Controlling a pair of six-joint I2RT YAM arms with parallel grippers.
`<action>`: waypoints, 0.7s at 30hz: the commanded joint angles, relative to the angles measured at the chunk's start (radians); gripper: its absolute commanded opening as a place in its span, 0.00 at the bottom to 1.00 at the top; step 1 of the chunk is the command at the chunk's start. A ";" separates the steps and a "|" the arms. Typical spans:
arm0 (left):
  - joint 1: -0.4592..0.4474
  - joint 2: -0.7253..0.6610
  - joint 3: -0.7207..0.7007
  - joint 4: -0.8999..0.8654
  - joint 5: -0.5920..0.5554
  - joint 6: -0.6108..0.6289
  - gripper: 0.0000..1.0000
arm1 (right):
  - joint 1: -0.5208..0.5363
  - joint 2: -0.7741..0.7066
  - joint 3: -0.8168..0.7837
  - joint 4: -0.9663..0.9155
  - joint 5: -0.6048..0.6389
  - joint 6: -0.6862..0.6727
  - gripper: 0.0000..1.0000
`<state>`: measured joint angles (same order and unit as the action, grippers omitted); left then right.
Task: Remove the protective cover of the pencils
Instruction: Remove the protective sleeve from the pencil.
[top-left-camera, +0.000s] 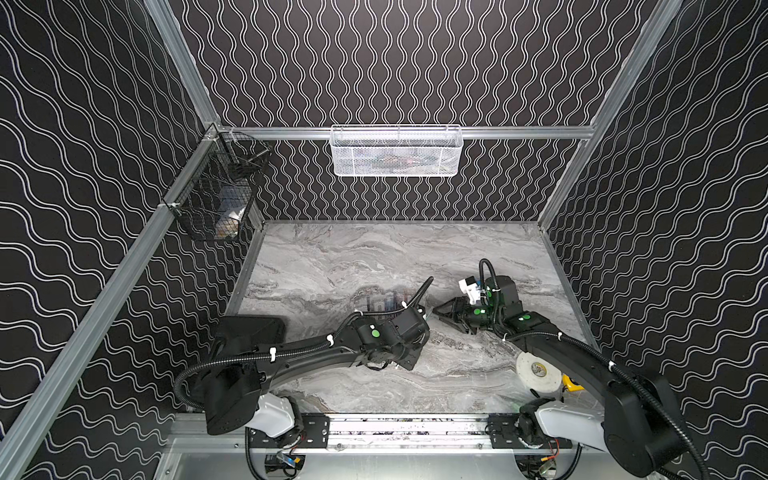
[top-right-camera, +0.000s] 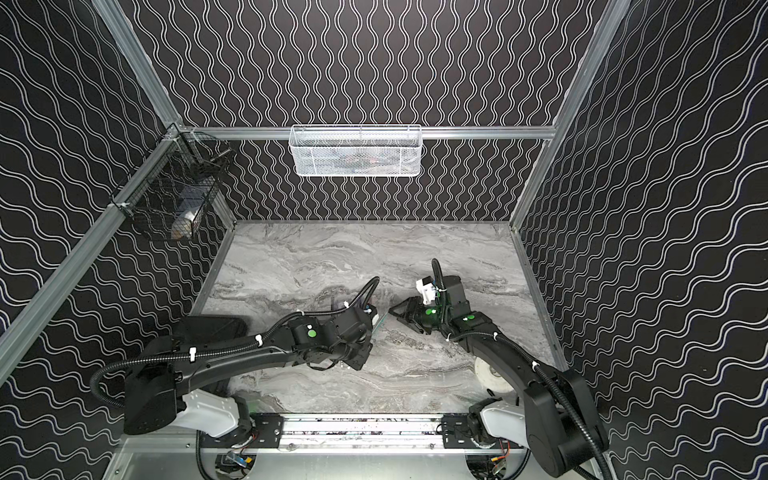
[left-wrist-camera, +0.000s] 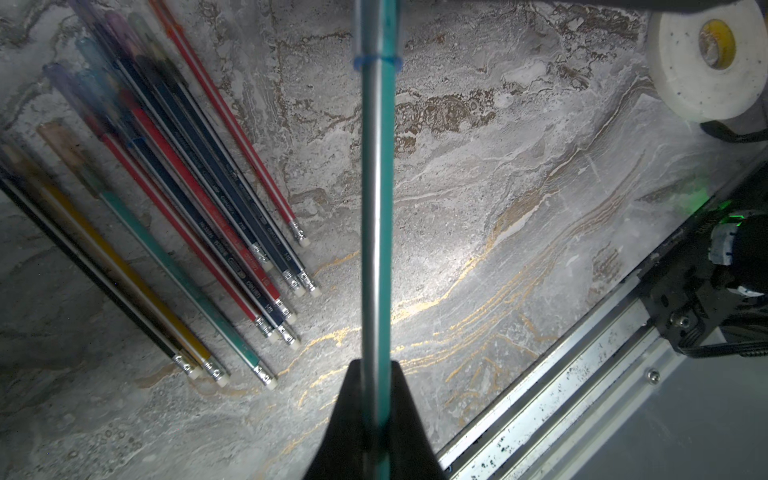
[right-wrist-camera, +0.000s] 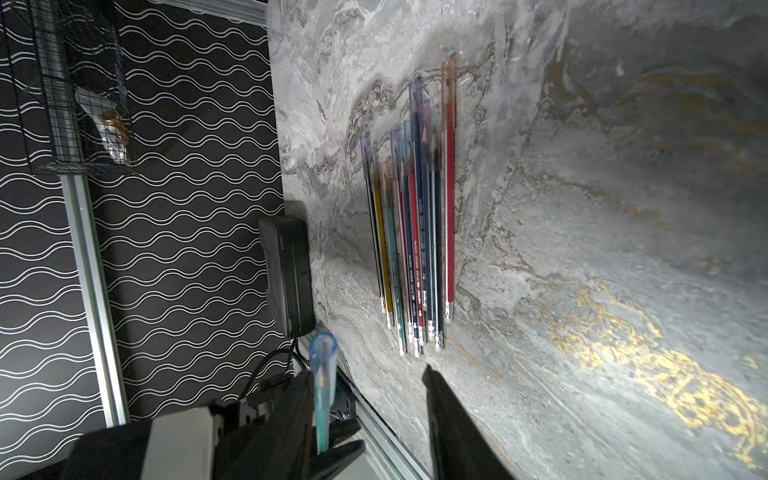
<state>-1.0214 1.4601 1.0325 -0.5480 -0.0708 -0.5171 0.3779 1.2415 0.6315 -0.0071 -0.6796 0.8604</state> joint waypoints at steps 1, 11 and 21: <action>0.000 0.000 0.001 0.022 0.017 0.023 0.00 | 0.003 0.011 -0.007 0.103 -0.052 0.049 0.43; -0.002 0.013 0.003 0.037 0.028 0.019 0.00 | 0.006 0.028 -0.011 0.162 -0.069 0.090 0.40; -0.012 0.026 0.013 0.034 0.025 0.014 0.00 | 0.014 0.035 -0.005 0.141 -0.025 0.092 0.19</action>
<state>-1.0302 1.4826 1.0355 -0.5232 -0.0494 -0.5022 0.3904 1.2892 0.6209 0.1368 -0.7330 0.9569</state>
